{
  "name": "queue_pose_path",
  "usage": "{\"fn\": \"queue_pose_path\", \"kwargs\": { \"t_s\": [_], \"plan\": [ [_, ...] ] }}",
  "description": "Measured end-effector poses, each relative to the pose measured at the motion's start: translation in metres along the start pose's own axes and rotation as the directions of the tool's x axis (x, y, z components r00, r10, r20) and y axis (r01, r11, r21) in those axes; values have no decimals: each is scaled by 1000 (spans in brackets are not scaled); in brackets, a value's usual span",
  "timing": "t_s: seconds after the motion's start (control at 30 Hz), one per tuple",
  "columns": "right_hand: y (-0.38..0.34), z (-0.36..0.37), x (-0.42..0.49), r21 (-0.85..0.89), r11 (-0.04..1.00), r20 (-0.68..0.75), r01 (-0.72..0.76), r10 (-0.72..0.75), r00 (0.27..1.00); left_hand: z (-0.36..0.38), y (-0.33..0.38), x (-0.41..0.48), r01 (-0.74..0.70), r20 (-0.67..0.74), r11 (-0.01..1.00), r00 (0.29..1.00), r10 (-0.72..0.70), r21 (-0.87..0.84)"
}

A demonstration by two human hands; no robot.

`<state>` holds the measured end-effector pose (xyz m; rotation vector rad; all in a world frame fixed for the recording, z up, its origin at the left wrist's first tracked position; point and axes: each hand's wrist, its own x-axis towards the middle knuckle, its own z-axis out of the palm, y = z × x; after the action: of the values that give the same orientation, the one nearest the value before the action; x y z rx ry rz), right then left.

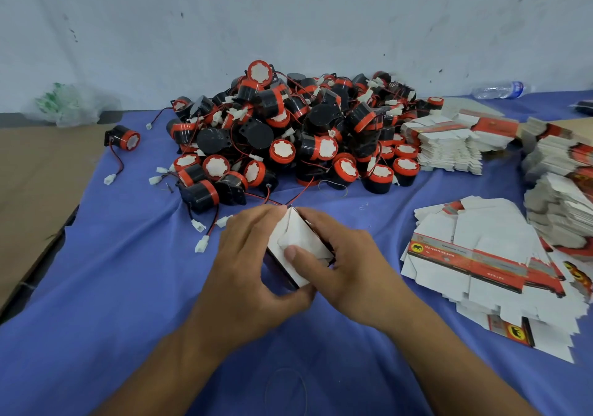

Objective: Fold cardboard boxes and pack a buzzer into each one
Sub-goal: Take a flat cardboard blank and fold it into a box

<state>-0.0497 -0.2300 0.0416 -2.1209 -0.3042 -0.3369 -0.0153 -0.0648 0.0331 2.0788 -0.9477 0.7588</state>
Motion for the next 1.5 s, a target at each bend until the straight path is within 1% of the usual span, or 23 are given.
{"fn": "queue_pose_path", "kwargs": {
  "t_s": [0.17, 0.3, 0.43, 0.57, 0.7, 0.87, 0.97, 1.03, 1.1, 1.13, 1.17, 1.23, 1.3, 1.33, 1.4, 1.43, 1.47, 1.5],
  "plan": [
    [2, 5, 0, -55, 997, -15, 47, -48, 999, 1, 0, 0, 7, 21, 1000, 1000, -7, -5],
    [4, 8, -1, -21, 999, -54, 32, -33, 998, 1, -1, 1, -17, 15, 1000, 1000, 17, -20],
    [4, 11, -3, 54, 998, -74, 21, -17, 997, 0, -2, 0, -12, 7, 999, 1000, 12, -32],
    [3, 17, -5, 142, 989, -37, -35, 41, 998, 0, -2, 0, -6, 2, 1000, 1000, 6, -25],
    [2, 23, -1, 288, 951, -33, -117, 132, 991, 0, -4, 0, -49, 6, 999, 999, 49, -17],
    [0, 22, 4, 417, 896, -55, -150, 190, 980, 2, -4, -1, -64, 7, 998, 998, 64, 1],
    [0, 22, 5, 414, 897, -61, -155, 197, 979, 3, -6, -1, -74, 9, 997, 997, 74, 12],
    [2, 19, 5, 412, 897, -9, -160, 180, 984, 3, -9, -2, -64, 20, 998, 998, 63, 15],
    [2, 13, 6, 510, 840, 64, -182, 174, 983, 3, -11, -4, -52, 35, 999, 998, 51, 15],
    [3, 10, 6, 562, 806, 73, -188, 178, 981, 3, -11, -4, -42, 41, 999, 998, 42, 9],
    [4, 8, 7, 582, 793, 53, -180, 183, 982, 3, -9, -5, -34, 42, 999, 999, 34, 3],
    [5, 9, 7, 510, 847, -16, -149, 182, 983, 5, -6, -5, -27, 27, 1000, 999, 27, 0],
    [5, 12, 6, 427, 896, -41, -122, 154, 987, 4, -5, -6, -24, 28, 1000, 999, 24, -1],
    [5, 11, 6, 402, 909, -44, -112, 141, 989, 2, -6, -5, -12, 46, 1000, 999, 13, -19],
    [6, 5, 6, 356, 930, -55, -92, 120, 991, -4, -11, -2, 57, 138, 994, 989, -44, -93],
    [8, 0, 5, 285, 957, -42, -62, 77, 996, -7, -14, -1, 94, 197, 987, 978, -67, -132],
    [9, -4, 3, 148, 989, -12, -1, 3, 1000, -9, -18, 0, 118, 250, 980, 965, -75, -159],
    [11, -6, 1, -28, 995, 32, 91, -90, 995, -10, -22, 0, 117, 294, 979, 954, -65, -164]
  ]
}}
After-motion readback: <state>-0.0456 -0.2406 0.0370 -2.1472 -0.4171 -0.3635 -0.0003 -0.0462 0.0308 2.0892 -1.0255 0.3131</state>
